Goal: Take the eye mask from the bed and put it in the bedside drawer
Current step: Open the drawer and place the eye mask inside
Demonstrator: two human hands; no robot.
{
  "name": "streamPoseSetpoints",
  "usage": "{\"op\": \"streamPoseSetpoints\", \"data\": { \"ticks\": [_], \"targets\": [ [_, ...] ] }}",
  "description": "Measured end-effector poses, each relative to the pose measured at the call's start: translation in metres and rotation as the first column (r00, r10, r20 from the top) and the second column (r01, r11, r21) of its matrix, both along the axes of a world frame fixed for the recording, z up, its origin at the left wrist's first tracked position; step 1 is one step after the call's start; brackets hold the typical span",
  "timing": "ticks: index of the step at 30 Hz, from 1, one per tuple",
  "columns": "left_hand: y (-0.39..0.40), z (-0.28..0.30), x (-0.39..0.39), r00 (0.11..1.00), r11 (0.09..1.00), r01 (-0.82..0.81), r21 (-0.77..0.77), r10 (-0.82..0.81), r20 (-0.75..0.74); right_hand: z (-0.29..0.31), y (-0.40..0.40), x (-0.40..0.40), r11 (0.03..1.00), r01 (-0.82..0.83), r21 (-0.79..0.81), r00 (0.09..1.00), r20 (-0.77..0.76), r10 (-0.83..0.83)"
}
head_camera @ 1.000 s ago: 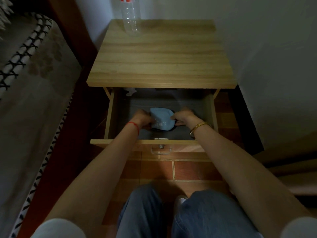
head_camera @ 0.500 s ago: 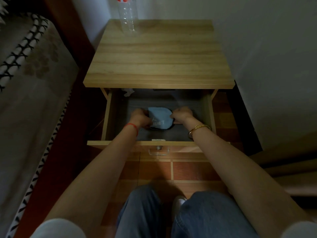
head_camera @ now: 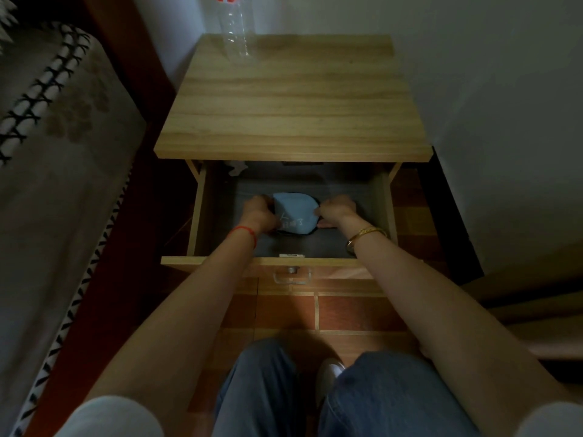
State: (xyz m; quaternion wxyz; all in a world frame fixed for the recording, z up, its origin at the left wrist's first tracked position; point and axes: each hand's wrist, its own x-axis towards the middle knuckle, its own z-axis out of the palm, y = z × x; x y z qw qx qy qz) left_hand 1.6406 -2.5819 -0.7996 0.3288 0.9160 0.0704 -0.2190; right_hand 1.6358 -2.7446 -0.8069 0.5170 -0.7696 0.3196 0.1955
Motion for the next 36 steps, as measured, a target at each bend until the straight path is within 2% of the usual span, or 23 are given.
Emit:
{"op": "streamPoseSetpoints", "data": {
  "ticks": [7, 10, 13, 16, 19, 22, 26, 31, 36],
  "targets": [
    [0.003, 0.001, -0.003, 0.999, 1.000, 0.021, -0.018, -0.021, 0.039, 0.003, -0.001, -0.004, 1.000, 0.008, -0.019, 1.000, 0.018, -0.007],
    [0.008, 0.005, -0.005, 0.998, 0.998, -0.029, -0.049, 0.031, 0.055, 0.010, -0.005, -0.007, 0.999, 0.017, -0.039, 0.999, 0.052, -0.015],
    [0.018, 0.013, -0.011, 0.991, 0.994, -0.081, -0.067, 0.087, 0.101, 0.022, -0.010, -0.013, 0.994, 0.000, -0.108, 0.997, 0.082, 0.009],
    [0.031, 0.029, -0.026, 0.980, 0.998, -0.037, -0.048, 0.045, 0.192, 0.037, -0.014, -0.026, 0.991, -0.005, -0.135, 0.992, 0.128, 0.022],
    [0.041, 0.046, -0.051, 0.943, 1.000, 0.004, -0.031, 0.007, 0.334, 0.052, -0.016, -0.049, 0.983, -0.034, -0.182, 0.967, 0.244, 0.078],
    [0.047, 0.062, -0.085, 0.873, 0.999, 0.033, -0.036, -0.012, 0.487, 0.066, -0.014, -0.082, 0.969, -0.040, -0.245, 0.897, 0.419, 0.143],
    [0.049, 0.077, -0.132, 0.816, 0.996, 0.052, -0.074, 0.000, 0.579, 0.081, -0.008, -0.130, 0.934, -0.057, -0.354, 0.789, 0.557, 0.259],
    [0.049, 0.078, -0.181, 0.843, 0.992, 0.104, -0.065, -0.053, 0.535, 0.086, -0.006, -0.176, 0.946, -0.193, -0.259, 0.738, 0.597, 0.314],
    [0.047, 0.067, -0.201, 0.880, 0.995, 0.096, -0.021, -0.075, 0.469, 0.072, -0.008, -0.197, 0.911, -0.364, -0.196, 0.723, 0.557, 0.409]
  ]
}}
